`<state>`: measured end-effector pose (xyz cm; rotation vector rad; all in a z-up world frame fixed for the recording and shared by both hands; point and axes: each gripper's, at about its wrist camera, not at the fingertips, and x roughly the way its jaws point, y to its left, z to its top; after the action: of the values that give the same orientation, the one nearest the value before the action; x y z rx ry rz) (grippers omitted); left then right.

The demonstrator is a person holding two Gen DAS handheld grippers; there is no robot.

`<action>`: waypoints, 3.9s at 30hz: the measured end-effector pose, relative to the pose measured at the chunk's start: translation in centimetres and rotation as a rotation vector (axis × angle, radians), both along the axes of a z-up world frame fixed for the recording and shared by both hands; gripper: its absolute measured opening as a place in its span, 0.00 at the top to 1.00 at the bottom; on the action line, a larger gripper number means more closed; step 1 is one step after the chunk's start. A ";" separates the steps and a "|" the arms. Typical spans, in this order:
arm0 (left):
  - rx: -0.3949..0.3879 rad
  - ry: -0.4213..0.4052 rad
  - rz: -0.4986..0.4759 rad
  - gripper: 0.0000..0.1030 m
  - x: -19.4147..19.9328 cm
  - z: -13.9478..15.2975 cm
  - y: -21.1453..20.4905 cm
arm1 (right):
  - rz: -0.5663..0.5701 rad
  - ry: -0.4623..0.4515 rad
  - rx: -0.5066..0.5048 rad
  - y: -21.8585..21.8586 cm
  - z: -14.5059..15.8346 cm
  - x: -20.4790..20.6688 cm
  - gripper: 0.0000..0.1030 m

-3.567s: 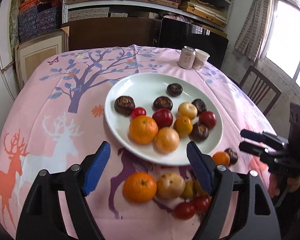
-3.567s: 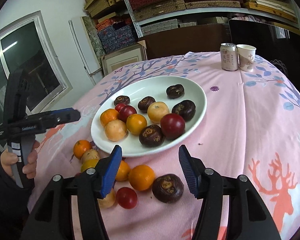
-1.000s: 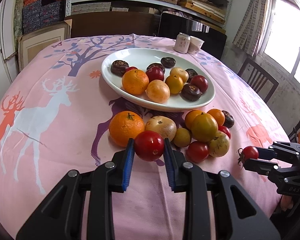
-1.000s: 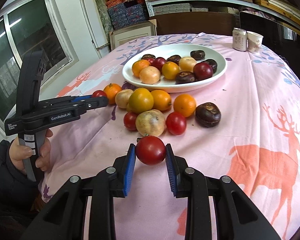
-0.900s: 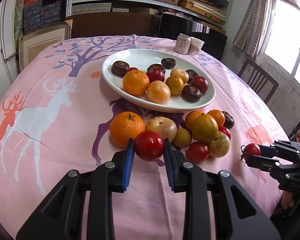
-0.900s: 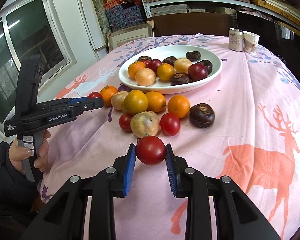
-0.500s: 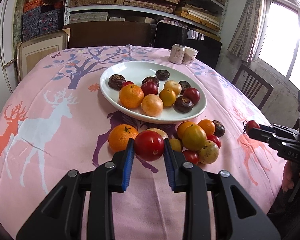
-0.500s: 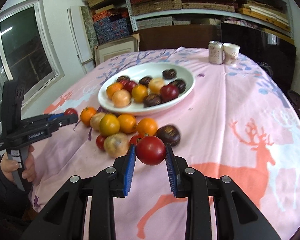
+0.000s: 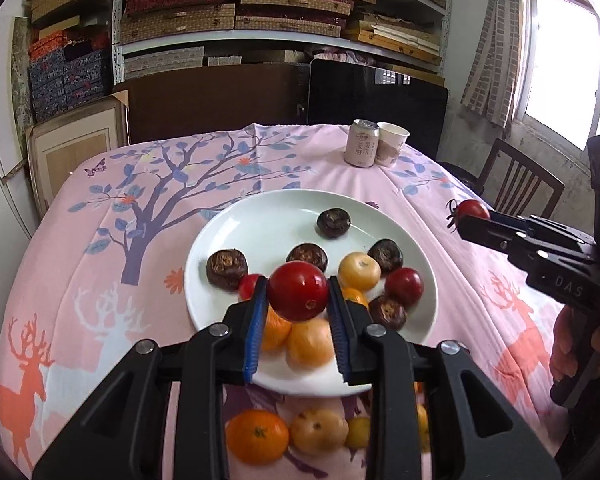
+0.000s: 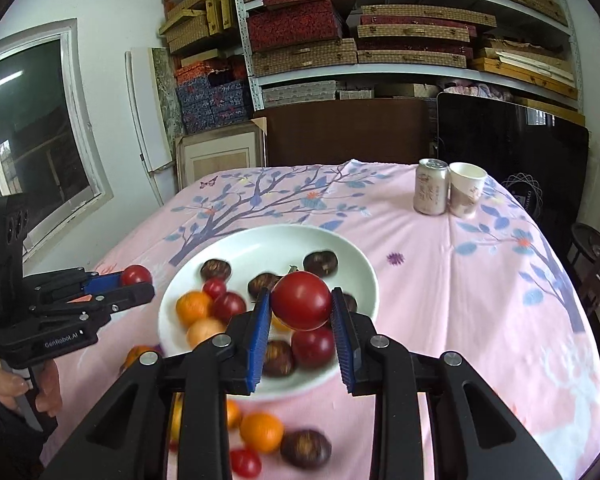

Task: Organize fruits
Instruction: 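Carry both red tomatoes onto the white plate and open both tools, then grasp a mandarin with the left tool while the right tool grasps a dark brown fruit, then carry the mandarin and dark brown fruit onto the white plate and open both tools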

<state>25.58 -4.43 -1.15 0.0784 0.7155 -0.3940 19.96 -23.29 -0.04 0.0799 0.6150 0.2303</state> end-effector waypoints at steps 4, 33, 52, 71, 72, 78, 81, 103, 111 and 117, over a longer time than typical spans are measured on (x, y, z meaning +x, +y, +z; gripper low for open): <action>0.012 0.060 0.035 0.68 4.4 -1.6 -0.9 | 0.031 -0.004 -0.035 1.5 -1.0 3.0 0.53; 0.181 0.147 0.090 0.38 -7.1 -8.1 4.5 | -0.062 0.095 0.105 -4.9 -6.4 -8.9 0.40; 0.086 0.114 0.086 0.58 -4.5 -7.8 5.1 | 0.011 0.215 0.009 -2.4 -7.8 -7.7 0.41; 0.022 0.100 0.091 0.57 -4.8 -6.9 6.2 | 0.023 0.297 -0.196 1.3 -9.6 -4.8 0.59; 0.019 0.102 0.091 0.57 -4.8 -6.9 6.3 | 0.021 0.295 -0.179 1.1 -9.5 -4.8 0.62; 0.003 0.087 0.089 0.57 -5.0 -6.5 6.4 | -0.001 0.263 -0.096 -0.1 -8.5 -6.0 0.62; -0.001 0.074 0.084 0.57 -5.2 -6.3 6.4 | -0.007 0.225 -0.075 -0.5 -7.8 -7.2 0.62; -0.003 0.030 0.106 0.57 -8.5 -4.9 5.5 | 0.000 0.079 -0.013 -1.7 -2.8 -12.4 0.62; 0.013 0.020 0.079 0.57 -9.3 -4.3 4.0 | -0.005 0.070 0.004 -2.3 -2.7 -12.5 0.62; 0.025 0.019 0.062 0.57 -8.9 -3.9 2.8 | -0.014 0.072 0.017 -3.0 -2.7 -12.0 0.62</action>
<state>16.71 -1.67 -5.03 0.0759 0.7400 -0.3271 8.01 -26.24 -2.75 0.1089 0.6836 0.2195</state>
